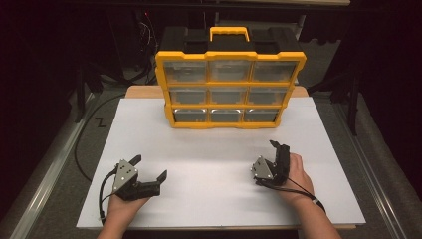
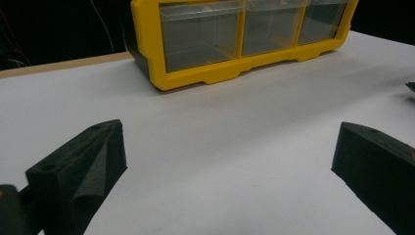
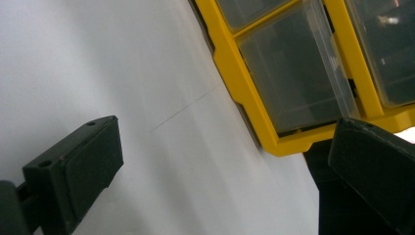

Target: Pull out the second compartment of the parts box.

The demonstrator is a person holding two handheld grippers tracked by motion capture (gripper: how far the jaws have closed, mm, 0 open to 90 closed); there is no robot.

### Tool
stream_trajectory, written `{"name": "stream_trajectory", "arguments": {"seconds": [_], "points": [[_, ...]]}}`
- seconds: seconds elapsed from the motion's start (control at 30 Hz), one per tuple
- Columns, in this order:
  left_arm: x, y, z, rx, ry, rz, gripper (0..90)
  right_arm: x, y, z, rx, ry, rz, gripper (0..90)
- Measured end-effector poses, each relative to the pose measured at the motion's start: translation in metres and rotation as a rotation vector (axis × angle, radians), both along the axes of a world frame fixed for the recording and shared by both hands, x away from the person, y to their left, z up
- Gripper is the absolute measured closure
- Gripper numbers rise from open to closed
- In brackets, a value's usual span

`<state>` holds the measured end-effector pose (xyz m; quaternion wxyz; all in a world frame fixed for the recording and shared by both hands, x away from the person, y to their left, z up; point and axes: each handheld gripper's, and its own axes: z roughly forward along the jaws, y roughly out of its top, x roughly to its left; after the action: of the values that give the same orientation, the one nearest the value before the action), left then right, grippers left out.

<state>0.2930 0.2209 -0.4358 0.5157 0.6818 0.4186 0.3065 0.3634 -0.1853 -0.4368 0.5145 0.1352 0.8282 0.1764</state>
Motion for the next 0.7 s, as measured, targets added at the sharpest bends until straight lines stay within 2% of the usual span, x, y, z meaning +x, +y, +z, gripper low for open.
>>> {"name": "stream_trajectory", "arguments": {"seconds": [0.1,0.13,0.23,0.3,0.33,0.4,0.43,0.7], "points": [[0.0,0.0,0.0,-0.001,-0.001,0.001,0.4,-0.002,0.003,0.0,-0.042,-0.006,0.007,1.1],[0.0,0.0,0.0,-0.003,0.0,0.002,0.4,-0.002,0.003,0.0,-0.042,-0.006,0.007,1.1],[0.0,0.0,0.0,-0.001,-0.002,0.001,0.4,-0.004,0.006,0.0,-0.083,-0.028,0.022,1.1],[0.0,0.0,0.0,0.0,-0.002,0.001,0.4,-0.004,0.007,0.0,-0.091,-0.034,0.026,1.1],[0.0,0.0,0.0,-0.001,-0.002,0.001,0.4,-0.004,0.007,0.0,-0.115,-0.047,0.04,1.1],[0.0,0.0,0.0,-0.001,-0.002,0.0,0.4,-0.006,0.01,-0.002,-0.119,-0.05,0.031,1.1],[0.0,0.0,0.0,-0.002,-0.002,0.0,0.4,-0.007,0.011,-0.001,-0.147,-0.066,0.05,1.1],[0.0,0.0,0.0,0.001,0.001,-0.005,0.3,-0.011,0.018,-0.003,-0.209,-0.093,0.078,1.1]]}}
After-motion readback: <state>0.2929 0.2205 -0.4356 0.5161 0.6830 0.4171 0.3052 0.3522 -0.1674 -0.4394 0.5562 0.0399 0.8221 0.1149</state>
